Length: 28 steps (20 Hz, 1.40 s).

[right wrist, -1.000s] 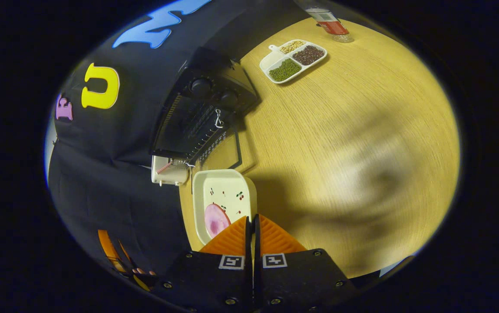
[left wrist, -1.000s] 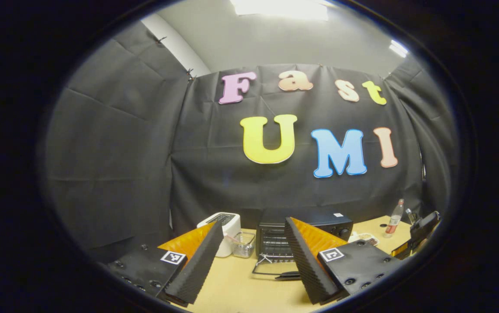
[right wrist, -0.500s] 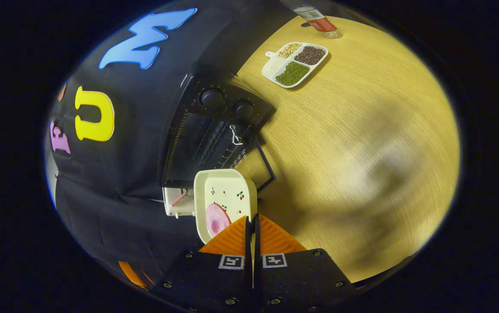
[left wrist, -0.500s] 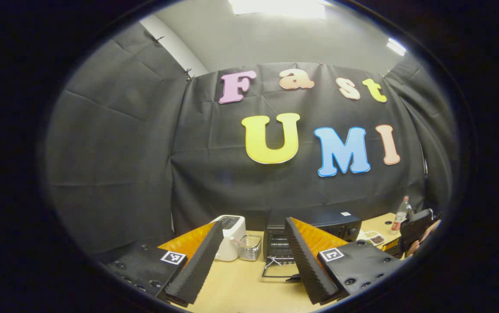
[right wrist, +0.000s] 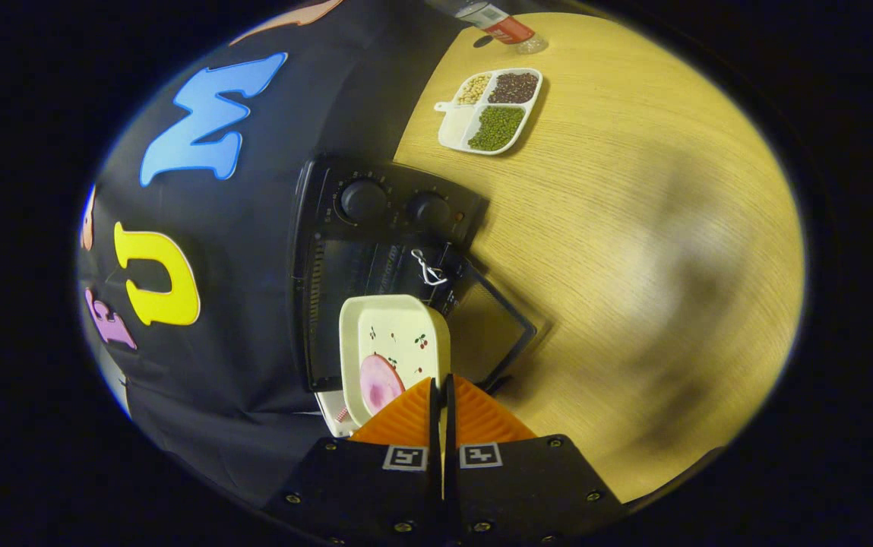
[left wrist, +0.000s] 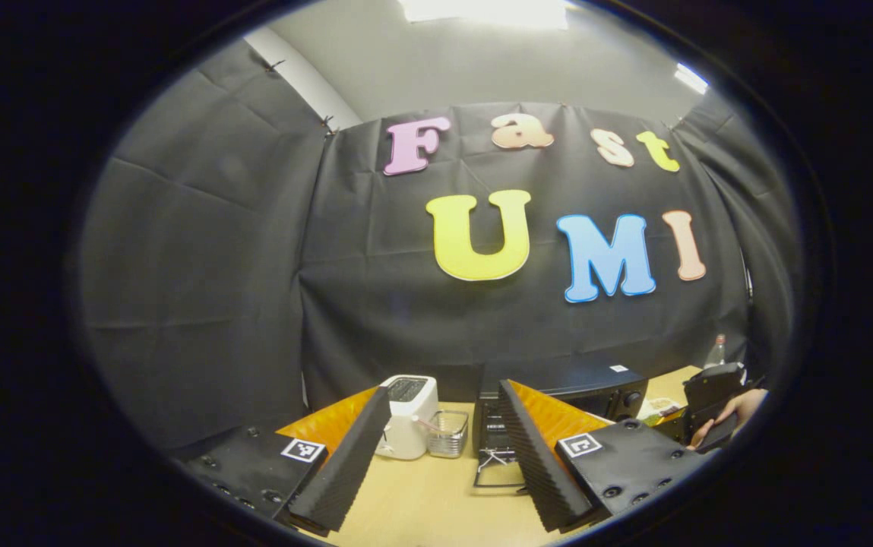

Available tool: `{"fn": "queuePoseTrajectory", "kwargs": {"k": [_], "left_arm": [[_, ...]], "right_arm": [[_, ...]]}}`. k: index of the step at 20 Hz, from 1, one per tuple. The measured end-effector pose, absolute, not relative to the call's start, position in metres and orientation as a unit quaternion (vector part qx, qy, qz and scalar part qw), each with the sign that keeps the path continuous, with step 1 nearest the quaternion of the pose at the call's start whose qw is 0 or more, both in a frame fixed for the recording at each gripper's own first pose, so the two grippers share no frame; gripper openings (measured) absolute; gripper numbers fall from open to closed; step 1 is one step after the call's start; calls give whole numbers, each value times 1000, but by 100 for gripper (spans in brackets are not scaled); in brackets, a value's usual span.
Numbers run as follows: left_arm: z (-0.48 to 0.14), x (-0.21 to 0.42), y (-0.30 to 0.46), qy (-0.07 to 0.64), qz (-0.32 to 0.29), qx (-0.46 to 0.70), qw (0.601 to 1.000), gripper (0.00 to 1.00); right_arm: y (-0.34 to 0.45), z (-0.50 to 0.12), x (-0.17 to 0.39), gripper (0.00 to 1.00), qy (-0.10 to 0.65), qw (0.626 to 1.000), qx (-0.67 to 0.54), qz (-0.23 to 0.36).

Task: Open the electric oven with the left hand, put the food in, and close the electric oven.

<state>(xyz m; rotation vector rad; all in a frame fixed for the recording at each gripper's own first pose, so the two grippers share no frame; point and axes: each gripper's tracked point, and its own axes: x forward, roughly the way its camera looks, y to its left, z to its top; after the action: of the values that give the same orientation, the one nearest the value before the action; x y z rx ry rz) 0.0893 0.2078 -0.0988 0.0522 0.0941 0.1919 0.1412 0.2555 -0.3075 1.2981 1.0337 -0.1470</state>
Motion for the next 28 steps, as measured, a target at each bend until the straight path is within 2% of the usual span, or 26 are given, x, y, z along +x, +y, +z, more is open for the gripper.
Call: {"fn": "queuePoseTrajectory", "kwargs": {"k": [5, 6, 8, 9, 10, 13, 15, 16, 18, 21, 23, 24, 26, 27, 28], "left_arm": [[-111, 102, 218, 56, 94, 15, 994, 96], [-115, 103, 221, 59, 96, 16, 994, 92], [-117, 106, 226, 62, 98, 19, 993, 96], [-119, 108, 228, 64, 97, 19, 993, 93], [-125, 107, 231, 68, 98, 21, 993, 96], [-133, 106, 243, 80, 104, 25, 991, 93], [-135, 105, 251, 85, 109, 26, 990, 100], [-135, 104, 254, 87, 111, 28, 990, 100], [-138, 104, 259, 90, 116, 32, 989, 92], [-136, 104, 267, 88, 120, 36, 988, 91], [-137, 101, 273, 88, 127, 39, 987, 100], [-137, 100, 276, 89, 128, 38, 987, 91], [-136, 100, 278, 91, 131, 42, 986, 91], [-135, 101, 279, 91, 132, 44, 986, 96], [-137, 100, 280, 91, 132, 45, 986, 96]], "right_arm": [[275, -316, 167, 1, 432, 655, 615, -86], [279, -318, 174, 1, 426, 650, 623, -90], [283, -322, 183, 1, 417, 643, 635, -100], [285, -325, 188, 1, 411, 641, 640, -107], [286, -327, 194, 1, 403, 641, 644, -112], [291, -333, 209, 1, 385, 638, 655, -126], [295, -337, 217, 1, 378, 637, 658, -136], [296, -340, 221, 1, 376, 636, 659, -141], [301, -345, 231, 1, 368, 631, 667, -147], [298, -349, 243, 5, 355, 627, 674, -161], [299, -351, 252, 5, 349, 629, 675, -165], [300, -352, 255, 5, 348, 628, 675, -168], [302, -351, 259, 5, 345, 626, 680, -166], [308, -350, 264, 5, 346, 623, 683, -160], [310, -349, 262, 8, 350, 623, 681, -156]]}}
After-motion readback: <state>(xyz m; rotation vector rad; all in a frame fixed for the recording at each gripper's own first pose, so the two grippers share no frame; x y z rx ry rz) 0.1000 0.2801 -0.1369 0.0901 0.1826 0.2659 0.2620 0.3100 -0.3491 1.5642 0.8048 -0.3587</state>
